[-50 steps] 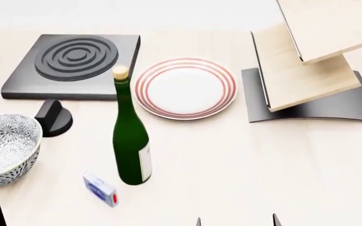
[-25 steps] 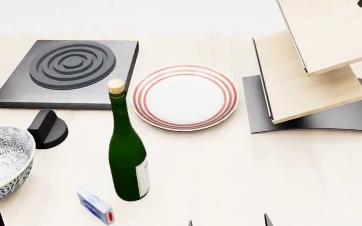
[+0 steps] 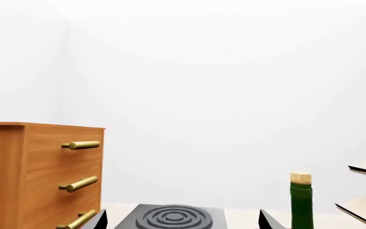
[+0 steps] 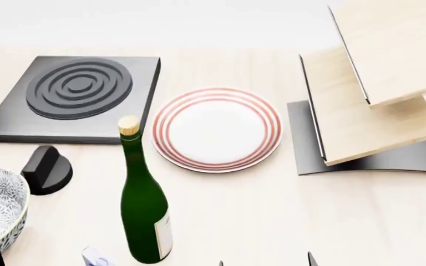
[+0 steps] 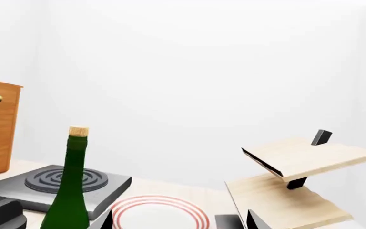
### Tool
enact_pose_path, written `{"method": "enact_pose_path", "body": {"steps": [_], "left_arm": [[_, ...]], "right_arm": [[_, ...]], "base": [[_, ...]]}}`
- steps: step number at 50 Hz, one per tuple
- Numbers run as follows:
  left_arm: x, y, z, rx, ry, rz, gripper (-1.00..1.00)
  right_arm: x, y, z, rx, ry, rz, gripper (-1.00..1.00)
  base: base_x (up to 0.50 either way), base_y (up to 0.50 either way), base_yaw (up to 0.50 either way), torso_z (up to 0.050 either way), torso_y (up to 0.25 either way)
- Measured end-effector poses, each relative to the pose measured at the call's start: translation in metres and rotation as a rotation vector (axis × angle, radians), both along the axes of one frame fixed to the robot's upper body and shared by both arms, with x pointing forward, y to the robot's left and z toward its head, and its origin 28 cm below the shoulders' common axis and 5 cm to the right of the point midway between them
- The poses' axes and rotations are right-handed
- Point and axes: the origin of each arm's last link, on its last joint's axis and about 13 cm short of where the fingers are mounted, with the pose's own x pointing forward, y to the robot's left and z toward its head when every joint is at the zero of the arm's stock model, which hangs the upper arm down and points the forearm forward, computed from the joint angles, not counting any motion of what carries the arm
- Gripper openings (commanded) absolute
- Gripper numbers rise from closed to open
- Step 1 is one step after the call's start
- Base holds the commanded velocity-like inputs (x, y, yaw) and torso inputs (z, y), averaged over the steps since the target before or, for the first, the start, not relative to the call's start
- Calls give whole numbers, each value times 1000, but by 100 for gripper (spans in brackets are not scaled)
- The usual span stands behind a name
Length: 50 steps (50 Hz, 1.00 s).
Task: Pick up the akita bowl and put it on the plate.
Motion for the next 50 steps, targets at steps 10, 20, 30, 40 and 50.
{"method": "enact_pose_path", "body": {"steps": [10,20,30,40,50], "left_arm": [[0,0,0,0,-1,0,100],[0,0,0,0,-1,2,100],[0,0,0,0,-1,2,100],[0,0,0,-3,0,2,100],[0,0,0,-4,-2,3,100]], "right_arm": [[0,0,0,-1,-1,2,100],[0,1,0,-2,-1,4,100],[0,1,0,-3,0,5,100],[0,1,-1,-4,1,6,100],[0,1,-1,-5,1,9,100]], "base": [[151,0,0,0,0],[150,0,0,0,0],[151,0,0,0,0],[152,0,0,0,0],[150,0,0,0,0]]}}
